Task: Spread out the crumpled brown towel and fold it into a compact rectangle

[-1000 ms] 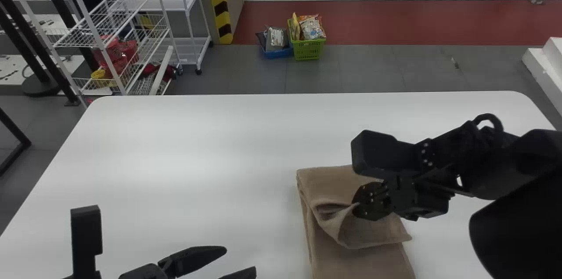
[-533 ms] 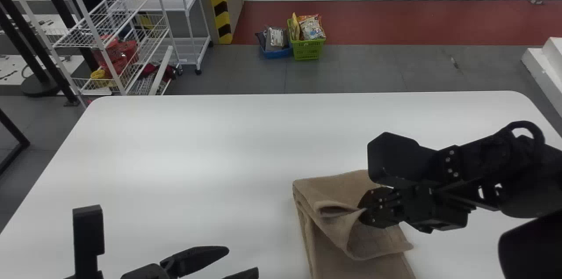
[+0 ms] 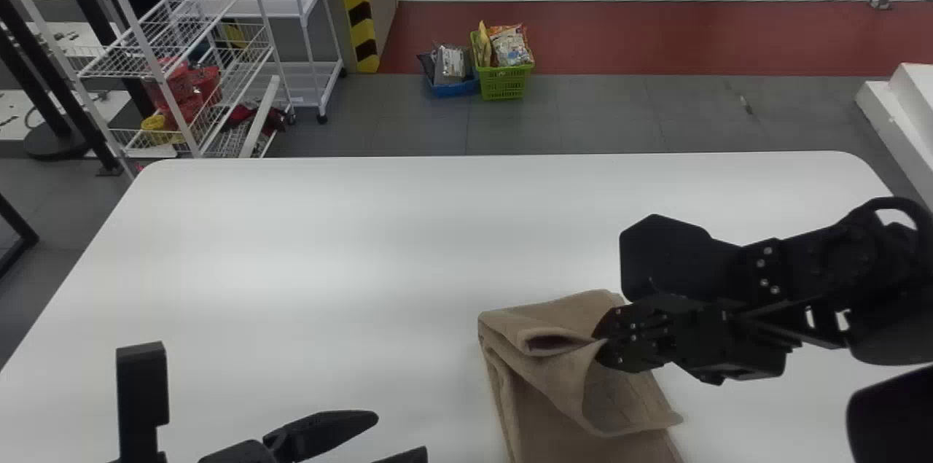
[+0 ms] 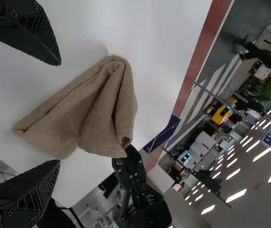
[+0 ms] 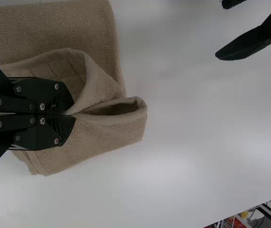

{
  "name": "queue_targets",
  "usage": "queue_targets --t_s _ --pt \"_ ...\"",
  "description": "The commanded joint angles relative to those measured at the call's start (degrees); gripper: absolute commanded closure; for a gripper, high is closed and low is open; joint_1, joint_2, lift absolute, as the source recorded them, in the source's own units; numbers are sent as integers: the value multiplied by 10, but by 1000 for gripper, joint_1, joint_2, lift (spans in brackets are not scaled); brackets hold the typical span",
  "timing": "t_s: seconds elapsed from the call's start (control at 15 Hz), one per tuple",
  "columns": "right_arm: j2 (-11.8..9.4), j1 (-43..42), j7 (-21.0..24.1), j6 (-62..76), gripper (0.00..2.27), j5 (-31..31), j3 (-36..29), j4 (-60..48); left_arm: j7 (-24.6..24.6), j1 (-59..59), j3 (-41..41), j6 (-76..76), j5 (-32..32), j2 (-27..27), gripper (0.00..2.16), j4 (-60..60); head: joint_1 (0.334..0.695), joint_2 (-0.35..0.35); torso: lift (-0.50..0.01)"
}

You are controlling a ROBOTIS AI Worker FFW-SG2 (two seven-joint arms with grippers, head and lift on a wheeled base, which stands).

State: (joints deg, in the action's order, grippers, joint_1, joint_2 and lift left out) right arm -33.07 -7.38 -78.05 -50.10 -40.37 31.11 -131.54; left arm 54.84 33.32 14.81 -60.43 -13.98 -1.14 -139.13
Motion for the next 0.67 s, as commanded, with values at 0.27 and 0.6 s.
queue_targets --t_s 0.27,0.6 --pt "53 -31 -3 -3 1389 -4 -8 88 -3 1 -44 0 -2 -1 83 5 695 9 -127" --pt "98 -50 -3 -7 1389 -6 -6 120 -17 -13 -112 32 2 -4 97 34 695 -41 -127"
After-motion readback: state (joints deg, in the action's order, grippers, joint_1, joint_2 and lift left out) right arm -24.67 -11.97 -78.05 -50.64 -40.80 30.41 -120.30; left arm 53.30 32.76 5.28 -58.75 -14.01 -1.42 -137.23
